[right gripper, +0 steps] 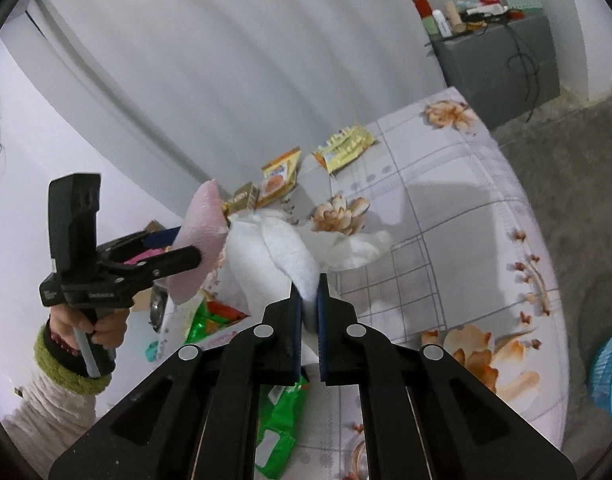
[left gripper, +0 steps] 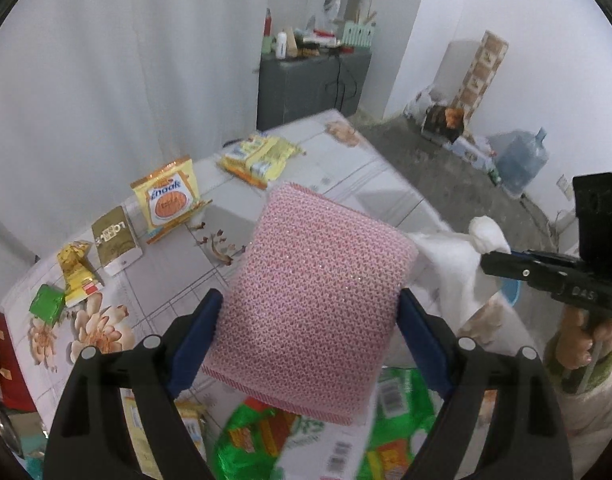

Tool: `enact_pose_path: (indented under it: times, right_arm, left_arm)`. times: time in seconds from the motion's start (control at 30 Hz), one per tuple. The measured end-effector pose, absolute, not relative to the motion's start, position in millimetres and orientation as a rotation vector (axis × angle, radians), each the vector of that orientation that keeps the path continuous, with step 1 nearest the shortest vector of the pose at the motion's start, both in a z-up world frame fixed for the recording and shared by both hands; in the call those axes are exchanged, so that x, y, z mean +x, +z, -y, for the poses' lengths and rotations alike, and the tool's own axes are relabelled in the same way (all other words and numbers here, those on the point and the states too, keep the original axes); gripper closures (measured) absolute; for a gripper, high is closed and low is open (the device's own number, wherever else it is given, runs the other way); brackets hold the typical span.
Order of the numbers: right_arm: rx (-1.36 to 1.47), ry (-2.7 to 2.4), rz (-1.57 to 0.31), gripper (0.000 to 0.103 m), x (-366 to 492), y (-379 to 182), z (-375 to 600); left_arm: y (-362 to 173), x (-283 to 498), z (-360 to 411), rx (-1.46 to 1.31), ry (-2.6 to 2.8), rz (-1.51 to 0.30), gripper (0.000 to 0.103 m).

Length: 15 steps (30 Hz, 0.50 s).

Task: Collect trash
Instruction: 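Carry the pad and tissue to the blue wastebasket and open both grippers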

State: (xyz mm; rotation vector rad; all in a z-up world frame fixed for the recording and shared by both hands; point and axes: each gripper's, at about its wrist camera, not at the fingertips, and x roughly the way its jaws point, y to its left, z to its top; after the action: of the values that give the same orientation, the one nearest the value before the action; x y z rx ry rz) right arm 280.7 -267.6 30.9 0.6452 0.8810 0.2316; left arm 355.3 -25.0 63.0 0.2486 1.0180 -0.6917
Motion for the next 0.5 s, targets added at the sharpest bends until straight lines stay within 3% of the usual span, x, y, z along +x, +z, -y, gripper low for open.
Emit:
enact_pose_path:
  times: [0.5]
  right_arm:
    - [0.764, 0.121, -0.759, 0.098, 177.8, 59.5, 311.9]
  left_arm:
    - [113.6, 276.5, 56.2, 0.16, -0.819, -0.914, 0.019]
